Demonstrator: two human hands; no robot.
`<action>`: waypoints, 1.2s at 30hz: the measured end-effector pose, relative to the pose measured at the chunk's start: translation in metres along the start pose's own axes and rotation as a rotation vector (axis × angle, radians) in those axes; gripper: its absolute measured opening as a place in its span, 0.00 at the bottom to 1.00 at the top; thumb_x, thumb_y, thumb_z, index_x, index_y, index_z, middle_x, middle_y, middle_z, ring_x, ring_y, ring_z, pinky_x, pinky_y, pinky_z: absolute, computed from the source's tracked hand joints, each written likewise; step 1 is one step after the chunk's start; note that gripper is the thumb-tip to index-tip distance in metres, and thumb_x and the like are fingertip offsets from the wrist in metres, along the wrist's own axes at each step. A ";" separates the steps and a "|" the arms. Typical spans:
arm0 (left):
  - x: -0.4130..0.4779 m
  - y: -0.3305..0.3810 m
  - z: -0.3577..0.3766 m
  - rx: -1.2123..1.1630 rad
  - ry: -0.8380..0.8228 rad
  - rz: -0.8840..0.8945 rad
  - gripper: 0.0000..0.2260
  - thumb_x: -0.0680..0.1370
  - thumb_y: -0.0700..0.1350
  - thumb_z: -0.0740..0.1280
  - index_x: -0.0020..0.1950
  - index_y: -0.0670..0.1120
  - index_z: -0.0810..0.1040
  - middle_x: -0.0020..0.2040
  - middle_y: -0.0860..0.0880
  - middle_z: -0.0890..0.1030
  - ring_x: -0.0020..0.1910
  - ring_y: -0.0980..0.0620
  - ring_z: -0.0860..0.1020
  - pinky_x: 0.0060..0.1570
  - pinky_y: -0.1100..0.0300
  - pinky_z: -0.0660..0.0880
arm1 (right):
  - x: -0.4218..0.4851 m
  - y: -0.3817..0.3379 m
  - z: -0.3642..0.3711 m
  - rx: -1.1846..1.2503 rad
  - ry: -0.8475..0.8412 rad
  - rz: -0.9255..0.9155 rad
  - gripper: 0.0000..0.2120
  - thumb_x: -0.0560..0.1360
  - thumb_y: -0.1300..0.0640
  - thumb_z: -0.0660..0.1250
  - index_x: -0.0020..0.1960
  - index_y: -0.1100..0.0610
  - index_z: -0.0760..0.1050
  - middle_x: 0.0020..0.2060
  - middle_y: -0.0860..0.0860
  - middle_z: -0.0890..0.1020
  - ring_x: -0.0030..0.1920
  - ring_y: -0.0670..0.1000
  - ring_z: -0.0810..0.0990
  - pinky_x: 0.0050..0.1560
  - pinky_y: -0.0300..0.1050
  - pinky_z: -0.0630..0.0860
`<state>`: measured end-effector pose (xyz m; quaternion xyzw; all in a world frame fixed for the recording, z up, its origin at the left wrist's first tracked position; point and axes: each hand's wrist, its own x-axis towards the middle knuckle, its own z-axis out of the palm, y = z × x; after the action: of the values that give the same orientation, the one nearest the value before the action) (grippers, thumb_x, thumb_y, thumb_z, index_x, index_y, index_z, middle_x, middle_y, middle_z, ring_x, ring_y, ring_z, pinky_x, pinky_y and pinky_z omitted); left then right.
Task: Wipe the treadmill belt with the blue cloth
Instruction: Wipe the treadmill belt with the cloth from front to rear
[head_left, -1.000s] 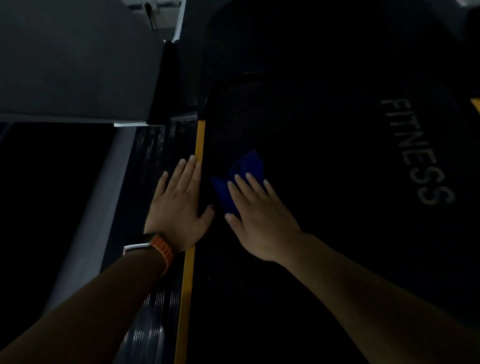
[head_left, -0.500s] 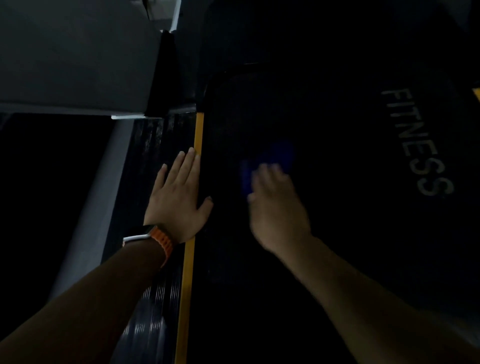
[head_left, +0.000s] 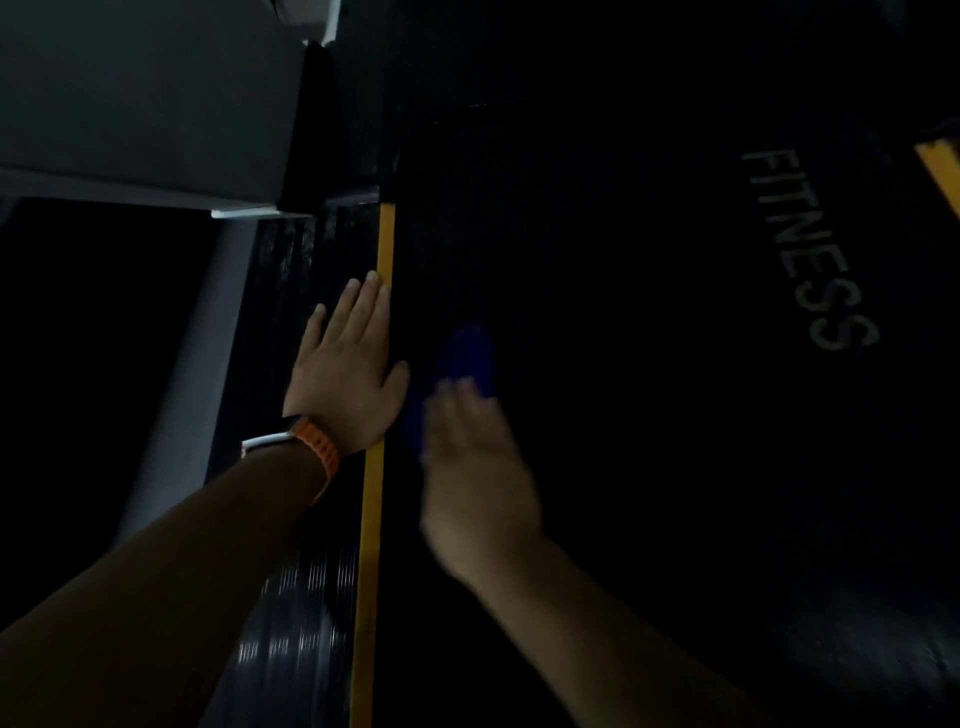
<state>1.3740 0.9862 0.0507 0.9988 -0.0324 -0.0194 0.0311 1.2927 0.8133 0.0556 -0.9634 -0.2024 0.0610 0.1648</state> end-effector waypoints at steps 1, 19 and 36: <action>0.000 -0.001 0.000 0.004 -0.001 0.000 0.38 0.77 0.59 0.49 0.85 0.46 0.46 0.85 0.48 0.45 0.83 0.51 0.43 0.82 0.46 0.44 | -0.003 -0.015 0.002 0.027 -0.068 -0.101 0.31 0.77 0.60 0.51 0.78 0.64 0.50 0.79 0.61 0.51 0.79 0.60 0.44 0.78 0.57 0.43; 0.000 -0.002 0.001 0.056 -0.023 -0.019 0.38 0.78 0.61 0.48 0.85 0.45 0.47 0.85 0.46 0.46 0.83 0.48 0.45 0.81 0.45 0.45 | -0.053 0.064 -0.006 -0.139 0.015 -0.238 0.29 0.76 0.60 0.45 0.75 0.62 0.63 0.77 0.57 0.61 0.78 0.55 0.56 0.77 0.51 0.47; -0.081 0.153 0.044 -0.043 -0.020 -0.080 0.33 0.83 0.59 0.44 0.84 0.42 0.50 0.85 0.45 0.49 0.84 0.48 0.46 0.81 0.44 0.46 | -0.094 0.183 -0.035 -0.128 0.045 0.078 0.30 0.78 0.61 0.59 0.78 0.59 0.55 0.78 0.55 0.56 0.79 0.54 0.53 0.78 0.49 0.48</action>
<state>1.2814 0.8368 0.0198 0.9982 0.0075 -0.0312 0.0512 1.2817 0.6062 0.0309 -0.9803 -0.1642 0.0325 0.1050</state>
